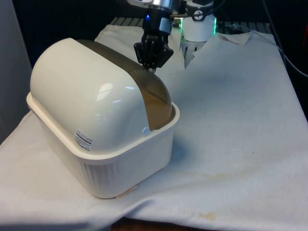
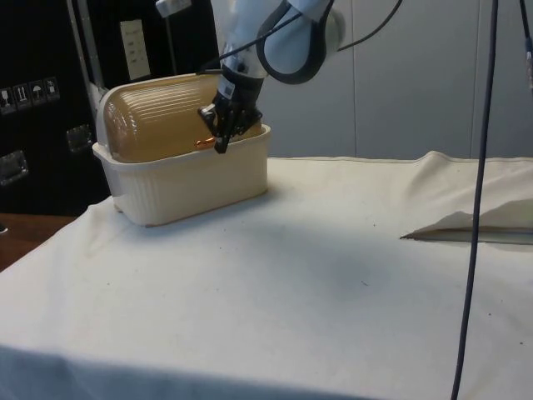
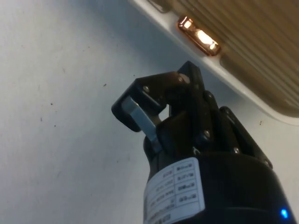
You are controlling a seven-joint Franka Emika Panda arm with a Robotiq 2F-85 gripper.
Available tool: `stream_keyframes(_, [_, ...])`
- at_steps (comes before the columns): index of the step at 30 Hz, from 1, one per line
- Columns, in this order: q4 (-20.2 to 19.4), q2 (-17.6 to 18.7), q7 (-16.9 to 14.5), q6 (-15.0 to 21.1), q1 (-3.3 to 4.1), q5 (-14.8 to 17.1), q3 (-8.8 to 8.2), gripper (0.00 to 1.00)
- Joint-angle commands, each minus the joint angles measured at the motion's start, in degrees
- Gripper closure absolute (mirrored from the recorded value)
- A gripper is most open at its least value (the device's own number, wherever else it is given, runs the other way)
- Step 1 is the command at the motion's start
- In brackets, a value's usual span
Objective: Open the lid, then close it.
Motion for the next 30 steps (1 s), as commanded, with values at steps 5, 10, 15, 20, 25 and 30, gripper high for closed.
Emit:
stream_keyframes(5, [0.2, -0.1, 1.2, -0.3, 0.23, 0.1, -0.69, 1.0])
stream_keyframes(10, [0.5, 0.2, 2.2, -0.2, 0.23, 0.0, -0.8, 1.0])
stream_keyframes(15, [1.1, 0.6, 3.3, -0.5, 0.17, 0.1, -0.63, 1.0])
stream_keyframes(20, [1.9, 1.0, 4.4, -0.9, 0.23, 0.1, -0.63, 1.0])
stream_keyframes(25, [2.6, 1.5, 5.2, -1.3, 0.23, 0.1, -0.57, 1.0])
stream_keyframes(30, [3.6, 1.9, 6.1, -1.9, 0.17, 0.1, -0.63, 1.0])
